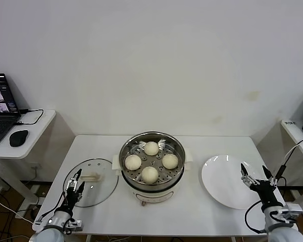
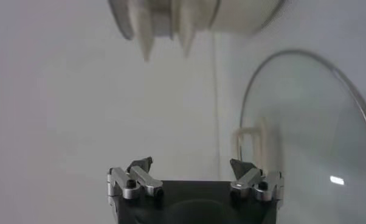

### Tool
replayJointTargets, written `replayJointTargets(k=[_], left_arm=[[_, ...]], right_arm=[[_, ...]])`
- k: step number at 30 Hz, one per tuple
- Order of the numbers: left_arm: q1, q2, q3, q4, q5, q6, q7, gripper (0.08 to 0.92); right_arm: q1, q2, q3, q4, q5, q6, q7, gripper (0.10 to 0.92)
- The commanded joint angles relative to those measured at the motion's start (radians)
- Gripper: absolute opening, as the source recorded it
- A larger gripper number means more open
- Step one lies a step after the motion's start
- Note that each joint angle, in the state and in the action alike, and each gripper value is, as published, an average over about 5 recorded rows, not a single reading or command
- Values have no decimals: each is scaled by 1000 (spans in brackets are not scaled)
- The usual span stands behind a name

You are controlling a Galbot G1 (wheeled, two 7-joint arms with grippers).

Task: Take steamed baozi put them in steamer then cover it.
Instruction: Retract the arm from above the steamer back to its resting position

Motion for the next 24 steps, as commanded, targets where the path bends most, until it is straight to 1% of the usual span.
replayJointTargets(k=[1, 8, 18, 24], left_arm=[[-63, 14, 35, 55, 14, 71, 73, 823], [-81, 8, 49, 41, 10, 105, 77, 823], [-131, -12, 76, 87, 15, 129, 70, 823], [-160, -38, 92, 102, 16, 172, 58, 823]], right_arm=[[-8, 5, 13, -7, -2, 2, 4, 823], [10, 10, 8, -32, -3, 4, 6, 823], [17, 17, 8, -44, -11, 7, 6, 823], [12, 21, 13, -45, -15, 10, 6, 823]])
